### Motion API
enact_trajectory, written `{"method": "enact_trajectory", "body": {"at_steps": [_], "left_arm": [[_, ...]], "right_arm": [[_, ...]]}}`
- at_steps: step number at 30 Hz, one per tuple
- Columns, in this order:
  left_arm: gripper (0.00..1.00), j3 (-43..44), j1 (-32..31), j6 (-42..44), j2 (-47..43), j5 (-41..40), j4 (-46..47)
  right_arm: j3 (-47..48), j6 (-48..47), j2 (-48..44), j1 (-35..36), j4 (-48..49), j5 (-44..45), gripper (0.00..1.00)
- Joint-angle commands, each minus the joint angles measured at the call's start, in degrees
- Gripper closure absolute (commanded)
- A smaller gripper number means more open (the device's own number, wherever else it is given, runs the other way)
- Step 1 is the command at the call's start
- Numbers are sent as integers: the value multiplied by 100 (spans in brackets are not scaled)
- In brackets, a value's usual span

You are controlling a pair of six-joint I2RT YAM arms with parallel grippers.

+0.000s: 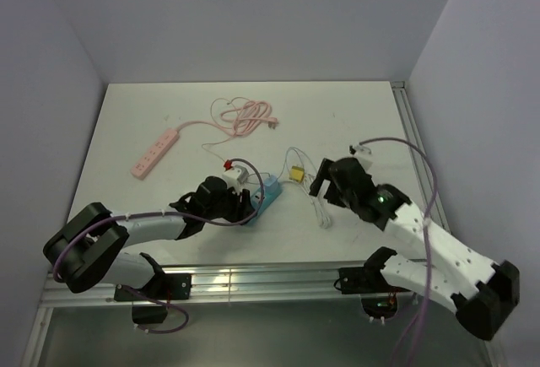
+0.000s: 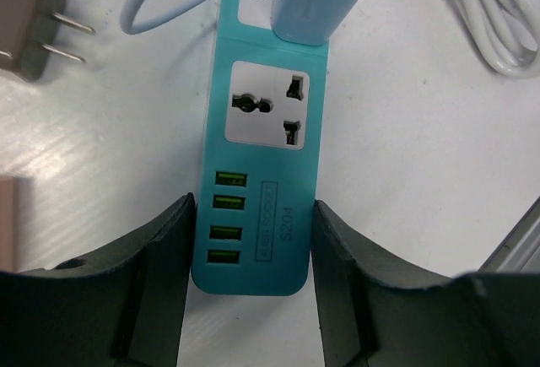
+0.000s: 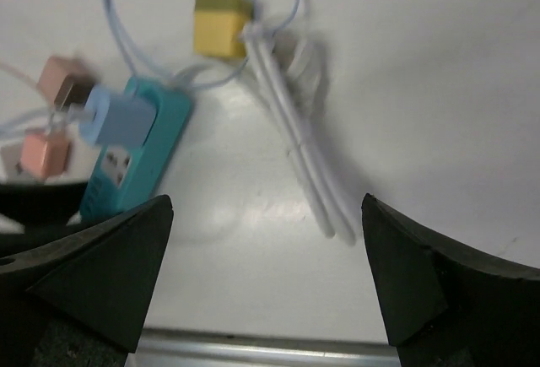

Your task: Insert the plug

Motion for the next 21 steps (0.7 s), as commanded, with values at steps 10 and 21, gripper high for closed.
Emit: {"method": "enact_trajectory", "body": {"at_steps": [10,21], "left_arm": [[100,-6,-888,-998,-4,-1580,55],[98,100,-1037,-1130,58,-1774,55]], "right_arm": [[2372,-1517,3267,-757,159,-443,64],[2382,-1649,3900,-828,721,-741,39]]}}
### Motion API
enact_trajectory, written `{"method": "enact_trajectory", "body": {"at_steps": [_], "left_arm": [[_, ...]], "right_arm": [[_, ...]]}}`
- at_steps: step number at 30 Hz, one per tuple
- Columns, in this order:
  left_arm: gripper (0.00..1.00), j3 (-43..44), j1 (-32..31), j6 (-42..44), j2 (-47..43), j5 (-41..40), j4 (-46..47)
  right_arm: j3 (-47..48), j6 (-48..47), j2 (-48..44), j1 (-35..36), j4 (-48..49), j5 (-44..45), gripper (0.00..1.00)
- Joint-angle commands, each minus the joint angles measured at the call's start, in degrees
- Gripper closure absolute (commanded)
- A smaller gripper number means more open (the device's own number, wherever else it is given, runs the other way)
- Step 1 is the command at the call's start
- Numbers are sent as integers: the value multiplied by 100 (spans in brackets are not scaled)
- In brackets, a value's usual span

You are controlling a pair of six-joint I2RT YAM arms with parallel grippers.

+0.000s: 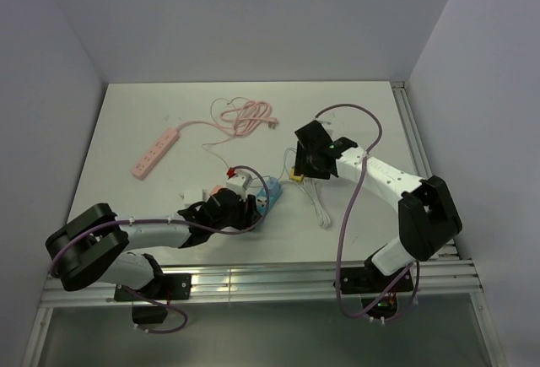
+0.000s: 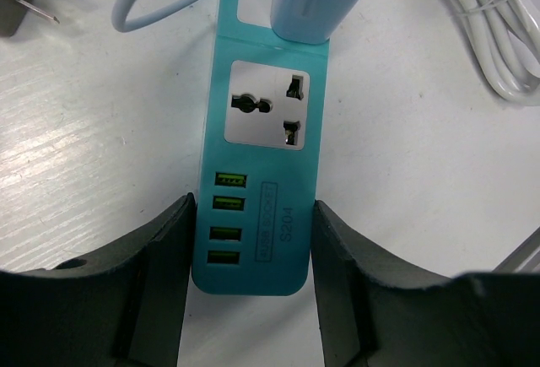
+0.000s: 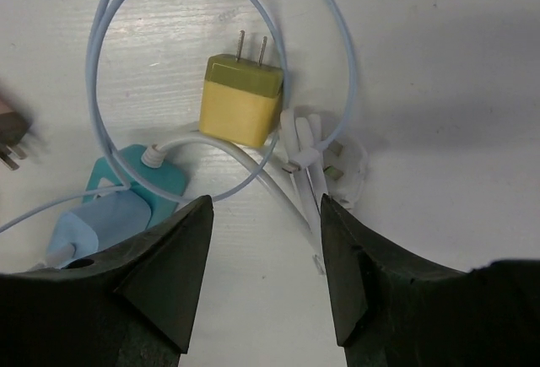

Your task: Insert the plug

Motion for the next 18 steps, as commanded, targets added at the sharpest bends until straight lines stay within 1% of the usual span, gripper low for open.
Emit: {"method": "enact_trajectory", "body": {"at_steps": [1,3,6,13,18], "left_arm": [[98,152,-32,-186,69,-240,68],[99,170,-49,-186,104,-240,86],[99,196,-85,-195,183,-231,130],[100,240,-129,-195,245,-292,130],[100,214,-137,-186,166,-380,33]], "right_arm": [[342,-115,195,-39,269,-103,39],[500,-132,371,-39,304,-111,39],[702,-194,512,-30,278,55,42],[906,-36,785,31,190,38,50],[897,88,1013,31,242,416,54]]}}
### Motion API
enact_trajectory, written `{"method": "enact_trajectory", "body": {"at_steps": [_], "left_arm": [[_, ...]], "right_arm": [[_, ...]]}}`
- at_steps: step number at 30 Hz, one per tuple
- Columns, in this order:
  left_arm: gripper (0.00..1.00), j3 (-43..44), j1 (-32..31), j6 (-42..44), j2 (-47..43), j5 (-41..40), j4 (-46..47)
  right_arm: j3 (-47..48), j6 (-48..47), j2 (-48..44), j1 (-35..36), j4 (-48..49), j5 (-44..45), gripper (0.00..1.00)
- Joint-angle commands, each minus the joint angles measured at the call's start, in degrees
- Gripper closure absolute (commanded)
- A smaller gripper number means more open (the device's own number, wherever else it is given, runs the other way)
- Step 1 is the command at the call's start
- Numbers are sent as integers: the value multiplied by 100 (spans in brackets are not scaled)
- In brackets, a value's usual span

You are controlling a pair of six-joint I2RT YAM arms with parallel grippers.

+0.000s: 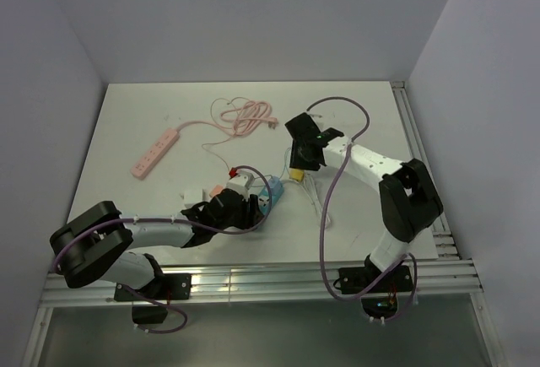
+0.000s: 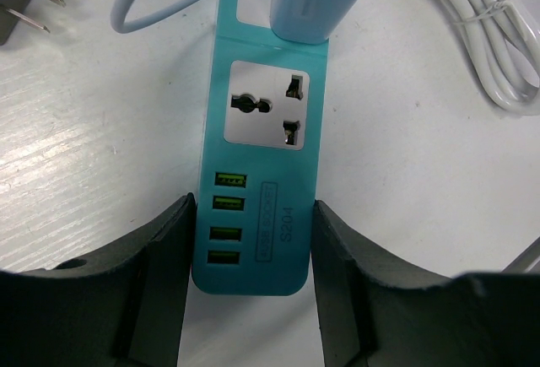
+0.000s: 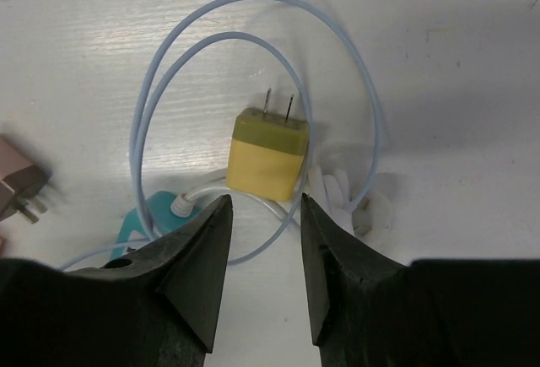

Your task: Insert the plug

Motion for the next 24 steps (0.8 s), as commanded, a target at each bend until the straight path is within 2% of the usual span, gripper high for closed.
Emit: {"method": "enact_trajectory", "body": {"at_steps": [1,6,13,17,20,24], "left_arm": [[100,118,-19,-98,-20,-212,-61],[100,65,-19,-98,-91,-221,-61],[100,47,-19,-90,-99,-186,-43],[99,74,-19,-90,-73,-186,-43],[96,74,-11,-98,-55,-177,-26],[86,82,-11,-90,-12,-124,-34]], "right_arm": [[171,83,143,25,144,270,55],[206,118,451,33,284,50,55],[285,162,811,34,223,6,40],[259,206,961,69,241,58,39],[198,206,1092,78,328,59,41],[101,233,1058,78,355,172,56]]}}
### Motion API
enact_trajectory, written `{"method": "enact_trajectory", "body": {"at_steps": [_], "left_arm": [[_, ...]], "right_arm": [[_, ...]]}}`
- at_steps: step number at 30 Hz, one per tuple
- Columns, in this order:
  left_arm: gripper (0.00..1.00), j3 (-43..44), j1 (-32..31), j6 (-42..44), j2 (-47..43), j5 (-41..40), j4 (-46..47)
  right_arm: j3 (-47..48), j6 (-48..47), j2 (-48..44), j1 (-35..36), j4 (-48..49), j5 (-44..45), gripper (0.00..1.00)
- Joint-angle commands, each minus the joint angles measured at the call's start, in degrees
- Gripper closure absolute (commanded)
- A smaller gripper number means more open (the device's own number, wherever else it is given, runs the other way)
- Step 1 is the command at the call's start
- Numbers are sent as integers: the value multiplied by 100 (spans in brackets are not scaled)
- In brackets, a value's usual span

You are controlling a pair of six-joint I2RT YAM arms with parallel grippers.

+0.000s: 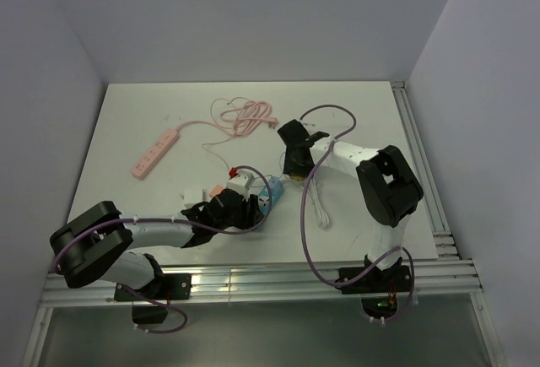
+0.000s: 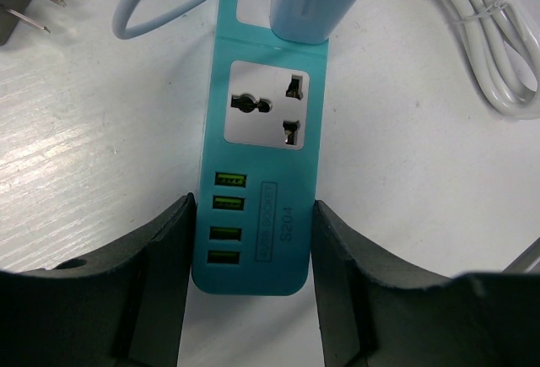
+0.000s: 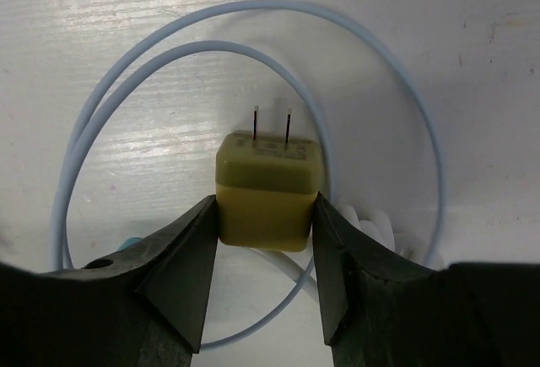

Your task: Insert the plug

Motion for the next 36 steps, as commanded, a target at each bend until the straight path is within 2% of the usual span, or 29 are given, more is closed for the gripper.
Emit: {"method": "enact_trajectory", "body": {"at_steps": [1,4,9,10,11,15,19,23,24,27,28,29,31,36], "left_arm": [[78,74,-6,-90,-16,-107,-32],[61,39,-6,-55,-77,-28,12],[49,-32,-6,-10,-60,95,125],[30,-49,-15,7,-60,130,152],[20,-49,-15,7,-51,183,161],[1,-93,-111,7,-261,201,144],[1,-216,-199,-89,-884,227,-163],[1,-532,-305,-282,-2070,700,-322],[0,-585,-305,-335,-2586,841,-296],[2,-682,-305,-546,-3466,1518,-296],[2,-586,-305,-625,-3627,1650,-348],[2,-516,-305,-687,-3759,1816,-418],[1,-174,-296,-888,-3936,1914,-769],[1,626,-130,-1416,-3638,2317,-1421]], "right_arm": [[31,60,-39,29,10,277,59],[-4,-1,-381,21,-122,576,71],[154,-186,-953,-14,-438,884,98],[163,-221,-1023,-49,-456,884,99],[163,-239,-1198,-93,-482,876,99],[180,-335,-1665,-137,-623,884,100],[-30,-668,-2367,-138,-720,683,100],[-897,-1389,-3577,-129,-326,-493,100],[-1092,-1503,-3817,-120,-211,-1174,100],[-1883,-1899,-4757,-85,377,-2468,100],[-2042,-1996,-4960,-24,518,-3230,100],[-2304,-2049,-5301,20,702,-3603,100],[-2429,-2181,-5523,230,739,-3870,100],[-2342,-2252,-5472,1531,590,-3502,100]]}}
